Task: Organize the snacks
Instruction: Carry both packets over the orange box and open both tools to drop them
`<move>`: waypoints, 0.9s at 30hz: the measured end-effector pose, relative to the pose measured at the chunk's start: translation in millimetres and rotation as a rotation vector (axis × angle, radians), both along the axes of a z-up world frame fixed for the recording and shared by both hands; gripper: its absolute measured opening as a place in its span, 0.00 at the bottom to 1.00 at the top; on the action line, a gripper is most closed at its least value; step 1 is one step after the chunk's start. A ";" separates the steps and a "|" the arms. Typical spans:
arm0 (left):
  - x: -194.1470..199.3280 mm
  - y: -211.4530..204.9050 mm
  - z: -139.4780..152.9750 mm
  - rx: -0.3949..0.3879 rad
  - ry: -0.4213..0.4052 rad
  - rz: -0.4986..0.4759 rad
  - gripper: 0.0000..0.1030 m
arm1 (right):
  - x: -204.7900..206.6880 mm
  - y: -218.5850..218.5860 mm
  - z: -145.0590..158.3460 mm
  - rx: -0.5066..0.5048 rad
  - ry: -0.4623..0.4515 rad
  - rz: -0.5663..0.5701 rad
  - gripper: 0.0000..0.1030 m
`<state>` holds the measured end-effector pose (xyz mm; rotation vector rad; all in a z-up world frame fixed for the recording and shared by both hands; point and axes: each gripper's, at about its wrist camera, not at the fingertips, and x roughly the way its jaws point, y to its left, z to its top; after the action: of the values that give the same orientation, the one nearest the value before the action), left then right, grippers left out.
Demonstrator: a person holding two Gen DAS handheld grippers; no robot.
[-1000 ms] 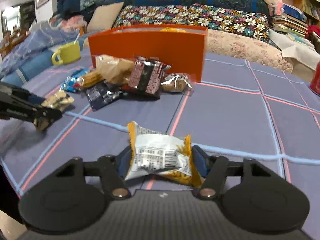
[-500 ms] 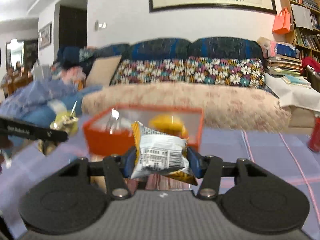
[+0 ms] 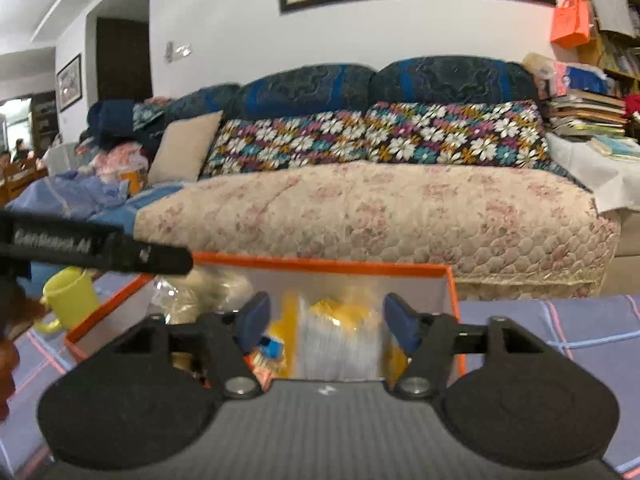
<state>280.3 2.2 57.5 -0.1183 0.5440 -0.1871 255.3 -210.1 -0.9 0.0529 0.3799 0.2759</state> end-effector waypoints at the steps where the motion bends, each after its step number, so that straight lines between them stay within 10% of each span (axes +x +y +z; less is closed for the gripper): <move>1: -3.0 0.0 3.4 0.010 -0.012 0.005 0.55 | -2.9 -1.8 4.8 0.013 -0.016 -0.010 0.81; 11: -69.2 -4.0 27.2 0.070 -0.063 -0.027 0.64 | -56.3 -3.7 28.8 -0.043 -0.061 -0.031 0.92; 23: -208.1 8.2 -71.5 0.169 0.091 -0.083 0.67 | -198.3 -55.0 -34.2 0.004 0.154 -0.066 0.99; 27: -201.6 -8.3 -70.0 0.164 0.082 -0.132 0.68 | -214.2 -75.4 -49.2 -0.023 0.191 -0.095 0.99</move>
<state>78.7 -6.2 -12.5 0.0700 0.6469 -0.2657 41.1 -285.5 -50.0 0.0749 0.5685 0.1733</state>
